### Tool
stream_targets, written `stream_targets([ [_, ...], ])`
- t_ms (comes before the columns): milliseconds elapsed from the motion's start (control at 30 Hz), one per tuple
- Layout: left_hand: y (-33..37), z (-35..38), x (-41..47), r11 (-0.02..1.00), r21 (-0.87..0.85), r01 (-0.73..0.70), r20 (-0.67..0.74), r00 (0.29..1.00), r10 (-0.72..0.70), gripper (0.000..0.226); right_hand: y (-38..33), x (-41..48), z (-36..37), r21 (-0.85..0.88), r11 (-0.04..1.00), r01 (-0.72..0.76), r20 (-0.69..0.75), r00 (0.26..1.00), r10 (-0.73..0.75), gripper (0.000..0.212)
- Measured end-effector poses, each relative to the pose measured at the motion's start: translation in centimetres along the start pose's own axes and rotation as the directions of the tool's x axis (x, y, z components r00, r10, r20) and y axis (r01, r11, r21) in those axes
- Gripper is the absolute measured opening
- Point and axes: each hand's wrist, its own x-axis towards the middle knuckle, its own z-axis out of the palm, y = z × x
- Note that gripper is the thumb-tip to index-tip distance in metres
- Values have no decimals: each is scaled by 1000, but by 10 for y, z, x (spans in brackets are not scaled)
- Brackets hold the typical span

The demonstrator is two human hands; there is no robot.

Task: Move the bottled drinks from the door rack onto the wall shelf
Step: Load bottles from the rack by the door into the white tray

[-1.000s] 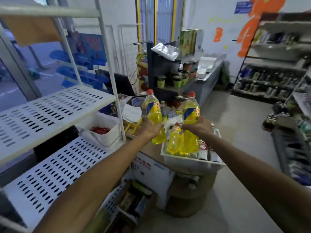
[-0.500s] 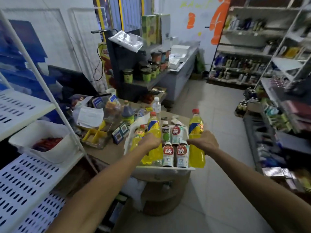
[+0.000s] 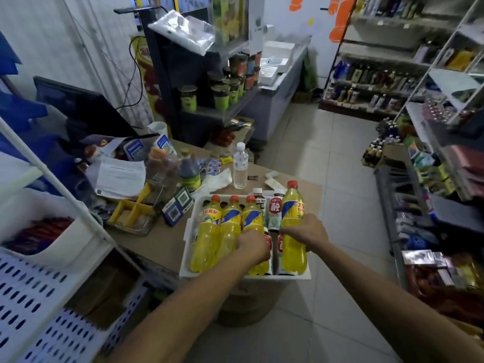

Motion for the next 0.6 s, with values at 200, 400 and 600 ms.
stream_targets([
  [200,-16,1,8,991,-127,-45,-55,998,38,81,-11,18,29,-142,989,30,104,994,-15,71],
  [400,-41,-27,10,943,-327,-59,235,961,142,72,-11,29,46,-254,961,109,312,950,-26,75],
  [600,-33,-18,6,940,-340,-36,240,963,124,84,-7,38,48,-223,970,99,325,945,-21,70],
])
